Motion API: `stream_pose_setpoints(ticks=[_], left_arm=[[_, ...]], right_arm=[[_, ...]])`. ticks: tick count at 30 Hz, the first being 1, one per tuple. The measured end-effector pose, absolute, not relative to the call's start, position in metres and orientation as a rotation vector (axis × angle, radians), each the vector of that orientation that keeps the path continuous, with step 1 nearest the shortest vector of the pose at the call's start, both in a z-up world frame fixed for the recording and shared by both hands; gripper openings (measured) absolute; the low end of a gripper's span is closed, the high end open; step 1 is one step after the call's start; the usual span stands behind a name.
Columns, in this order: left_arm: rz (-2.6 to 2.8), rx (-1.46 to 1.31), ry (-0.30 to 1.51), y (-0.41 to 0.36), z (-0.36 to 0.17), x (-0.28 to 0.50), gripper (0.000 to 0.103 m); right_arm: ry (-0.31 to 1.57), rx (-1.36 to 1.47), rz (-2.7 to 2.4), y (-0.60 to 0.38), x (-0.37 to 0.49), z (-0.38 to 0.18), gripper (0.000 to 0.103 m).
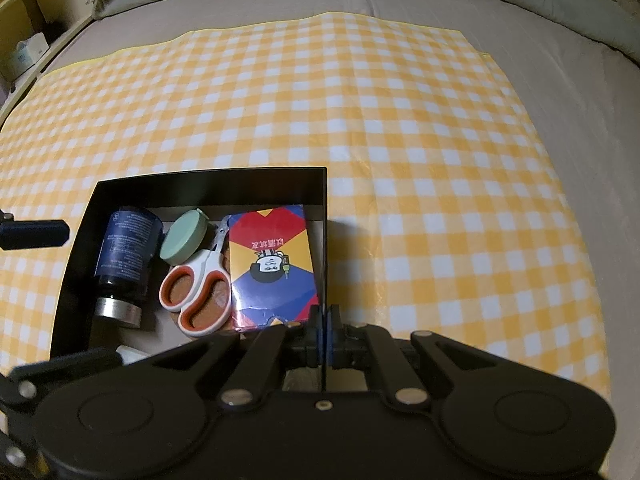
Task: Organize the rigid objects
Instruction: 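Open the left tool to release the case and move away, then move the left tool to the black smartwatch and close on it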
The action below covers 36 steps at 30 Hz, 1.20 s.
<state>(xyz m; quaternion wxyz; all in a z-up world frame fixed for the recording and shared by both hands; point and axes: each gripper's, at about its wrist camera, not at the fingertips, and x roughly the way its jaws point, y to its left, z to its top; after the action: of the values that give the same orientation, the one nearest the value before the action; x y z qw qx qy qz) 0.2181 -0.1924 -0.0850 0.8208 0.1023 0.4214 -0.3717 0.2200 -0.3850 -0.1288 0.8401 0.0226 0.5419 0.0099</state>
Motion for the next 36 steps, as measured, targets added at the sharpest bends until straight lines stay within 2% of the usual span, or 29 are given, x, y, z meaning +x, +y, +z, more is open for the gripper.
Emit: stream_pose_setpoints(ticks=[16,24,36], left_arm=[[-0.57,0.117,0.768,-0.133,-0.075,0.261,0.103],[-0.413,0.066,0.79,-0.098,-0.09,0.293,0.103],[-0.336,0.045,0.822,-0.083,-0.108,0.312,0.103]], right_arm=[[1.117,0.065,0.073,-0.393,0.209,-0.124,0.003],[1.091,0.057,0.068,-0.391,0.205,-0.128,0.003],[1.189,0.104,0.064,-0.392,0.211,-0.14,0.004]])
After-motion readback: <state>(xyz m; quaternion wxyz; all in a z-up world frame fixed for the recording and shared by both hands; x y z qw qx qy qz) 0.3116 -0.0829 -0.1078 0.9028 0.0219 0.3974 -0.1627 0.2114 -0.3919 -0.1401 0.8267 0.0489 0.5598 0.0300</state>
